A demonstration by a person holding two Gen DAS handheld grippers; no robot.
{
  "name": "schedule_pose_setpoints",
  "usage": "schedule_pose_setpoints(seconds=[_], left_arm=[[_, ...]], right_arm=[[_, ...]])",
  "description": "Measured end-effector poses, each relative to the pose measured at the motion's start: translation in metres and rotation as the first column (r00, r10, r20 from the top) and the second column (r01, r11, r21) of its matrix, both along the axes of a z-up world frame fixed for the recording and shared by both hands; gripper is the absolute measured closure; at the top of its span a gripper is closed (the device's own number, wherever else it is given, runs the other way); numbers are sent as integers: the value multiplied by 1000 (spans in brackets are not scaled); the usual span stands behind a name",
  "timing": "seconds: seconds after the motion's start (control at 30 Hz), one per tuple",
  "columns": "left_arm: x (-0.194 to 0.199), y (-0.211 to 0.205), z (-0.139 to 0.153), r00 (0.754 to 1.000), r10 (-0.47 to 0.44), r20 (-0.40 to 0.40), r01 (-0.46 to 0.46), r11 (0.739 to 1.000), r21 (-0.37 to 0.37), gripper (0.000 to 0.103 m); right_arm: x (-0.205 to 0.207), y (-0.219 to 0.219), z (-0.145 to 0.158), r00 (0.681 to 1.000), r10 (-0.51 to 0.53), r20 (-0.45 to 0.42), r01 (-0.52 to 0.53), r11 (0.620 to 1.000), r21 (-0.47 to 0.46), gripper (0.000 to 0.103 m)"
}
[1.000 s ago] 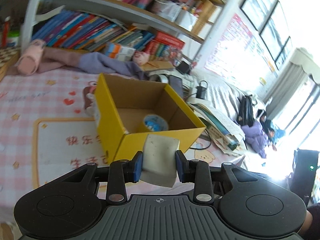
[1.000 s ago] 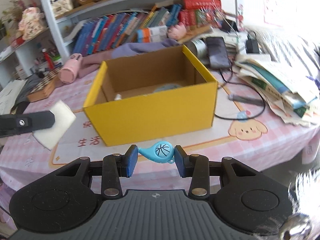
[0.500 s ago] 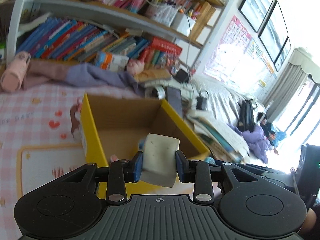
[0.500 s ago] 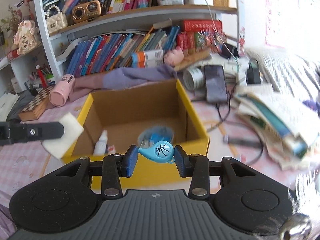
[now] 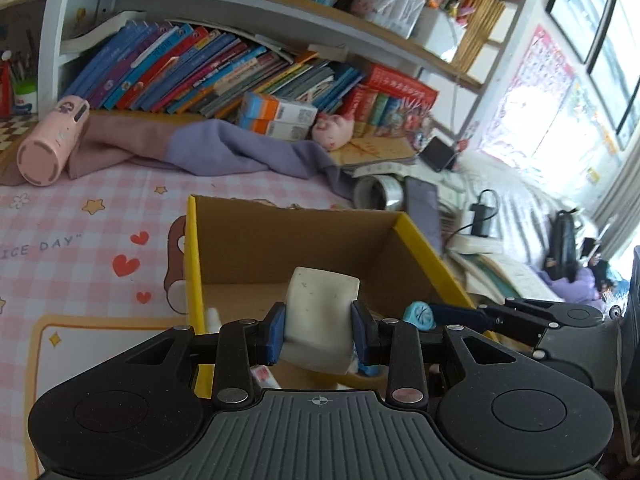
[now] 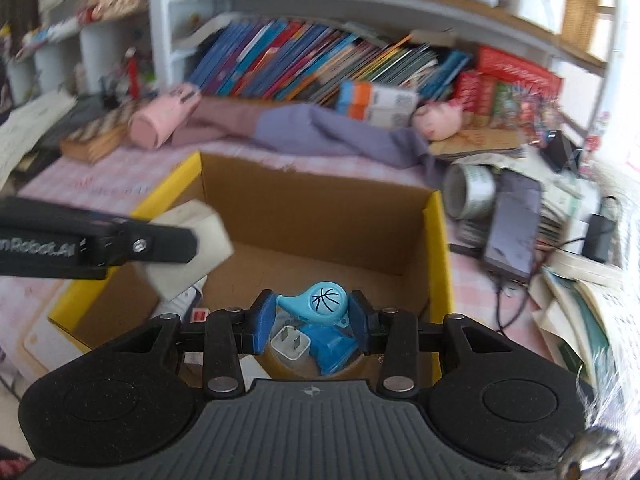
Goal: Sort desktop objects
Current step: 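Lower both items into the yellow box and open both grippers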
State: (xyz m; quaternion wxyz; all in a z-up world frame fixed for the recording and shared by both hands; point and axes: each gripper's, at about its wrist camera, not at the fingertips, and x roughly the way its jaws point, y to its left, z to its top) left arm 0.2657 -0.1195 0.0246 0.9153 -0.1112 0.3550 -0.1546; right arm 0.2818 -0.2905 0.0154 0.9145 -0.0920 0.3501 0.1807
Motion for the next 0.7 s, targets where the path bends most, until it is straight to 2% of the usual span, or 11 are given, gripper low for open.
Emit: schedule_pose_setpoints(seconds=[0.4, 0.7], left_arm=[[25, -28, -26, 997, 50, -63, -43, 993, 107, 70], [35, -39, -32, 995, 51, -83, -39, 989, 140, 70]], right_arm=[[27, -1, -27, 987, 137, -82, -140, 990, -31, 65], [32, -2, -28, 983, 167, -74, -170, 985, -36, 65]])
